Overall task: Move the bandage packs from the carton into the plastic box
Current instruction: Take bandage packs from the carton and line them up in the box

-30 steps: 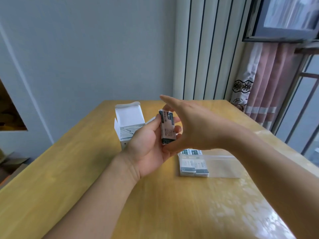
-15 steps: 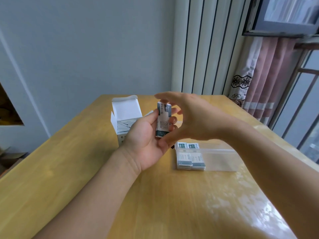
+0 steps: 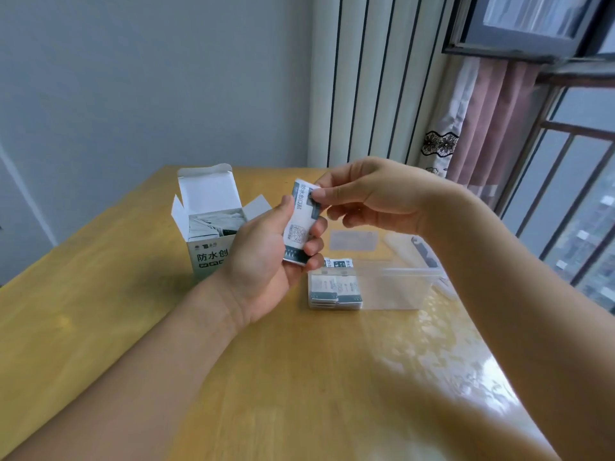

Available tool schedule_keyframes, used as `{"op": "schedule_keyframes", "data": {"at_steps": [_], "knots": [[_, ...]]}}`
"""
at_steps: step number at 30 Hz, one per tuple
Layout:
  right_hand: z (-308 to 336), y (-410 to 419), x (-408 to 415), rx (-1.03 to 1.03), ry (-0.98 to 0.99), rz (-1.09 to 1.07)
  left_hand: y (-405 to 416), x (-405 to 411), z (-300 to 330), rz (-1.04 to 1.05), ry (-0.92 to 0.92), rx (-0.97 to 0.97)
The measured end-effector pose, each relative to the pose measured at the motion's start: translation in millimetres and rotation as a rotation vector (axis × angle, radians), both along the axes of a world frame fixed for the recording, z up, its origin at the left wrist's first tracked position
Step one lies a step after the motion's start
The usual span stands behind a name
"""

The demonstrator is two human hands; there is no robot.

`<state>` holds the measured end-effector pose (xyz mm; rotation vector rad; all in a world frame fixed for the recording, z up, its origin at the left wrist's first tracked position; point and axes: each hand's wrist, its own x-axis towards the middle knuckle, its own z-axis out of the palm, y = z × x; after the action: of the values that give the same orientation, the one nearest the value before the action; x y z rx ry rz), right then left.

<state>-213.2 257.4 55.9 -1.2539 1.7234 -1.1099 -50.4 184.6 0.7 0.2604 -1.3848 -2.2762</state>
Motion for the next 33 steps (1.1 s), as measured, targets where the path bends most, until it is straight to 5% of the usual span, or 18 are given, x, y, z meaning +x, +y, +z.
{"op": "schedule_keyframes", "data": {"at_steps": [5,10,16,33], "knots": [[6.7,10.2,-25.5,-0.046,-0.161,-0.097,-1.4,-1.5,-1.3,0.005,-0.029,-0.076],[21.3,43.7,-62.2,0.163,0.030,-0.307,-8.8,1.8,-1.2,0.184,-0.038,-0.327],[-17.7,16.1,-51.3,0.439,0.147,-0.261,-7.4,-2.7,-11.6,0.395,-0.060,-0.639],[-45.0,-8.4,-39.8,0.530,0.206,-0.196,-6.5,-3.2,-12.0,0.340,-0.084,-0.447]]}}
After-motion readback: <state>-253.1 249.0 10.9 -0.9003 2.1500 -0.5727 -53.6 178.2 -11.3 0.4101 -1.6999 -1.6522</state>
